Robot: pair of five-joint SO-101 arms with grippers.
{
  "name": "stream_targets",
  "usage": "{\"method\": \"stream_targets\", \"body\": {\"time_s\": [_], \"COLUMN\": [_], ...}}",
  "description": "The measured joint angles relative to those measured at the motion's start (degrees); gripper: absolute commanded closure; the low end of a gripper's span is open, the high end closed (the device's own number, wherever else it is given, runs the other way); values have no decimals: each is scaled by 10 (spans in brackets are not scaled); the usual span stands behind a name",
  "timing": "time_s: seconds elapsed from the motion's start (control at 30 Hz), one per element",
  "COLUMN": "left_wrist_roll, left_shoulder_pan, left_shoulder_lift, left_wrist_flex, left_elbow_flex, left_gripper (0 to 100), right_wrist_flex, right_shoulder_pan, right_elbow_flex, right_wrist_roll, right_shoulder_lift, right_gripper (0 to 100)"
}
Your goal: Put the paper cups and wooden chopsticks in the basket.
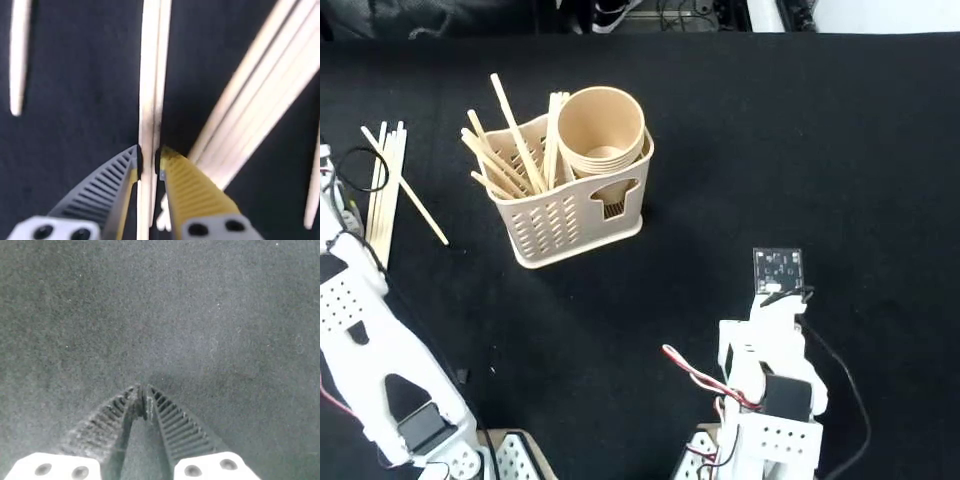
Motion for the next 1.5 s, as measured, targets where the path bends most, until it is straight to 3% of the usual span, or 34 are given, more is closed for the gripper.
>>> {"method": "stream_targets", "body": {"time_s": [0.33,0.77,1.13,1.5], "left_wrist_roll": [-2,-2,-6,-6], "left_shoulder_pan": [4,4,7,97], "left_shoulder_lift": [-179,-358,-536,-697], "left_wrist_flex": [7,-36,-185,-281], "left_elbow_flex": [211,367,608,801], "left_gripper": [971,971,971,971], "right_wrist_flex": [0,0,0,0], "right_shoulder_pan": [0,0,0,0], "right_elbow_flex": [0,0,0,0], "right_wrist_roll": [0,0,0,0], "right_shoulder_lift": [0,0,0,0], "right_gripper": [985,985,985,985]}}
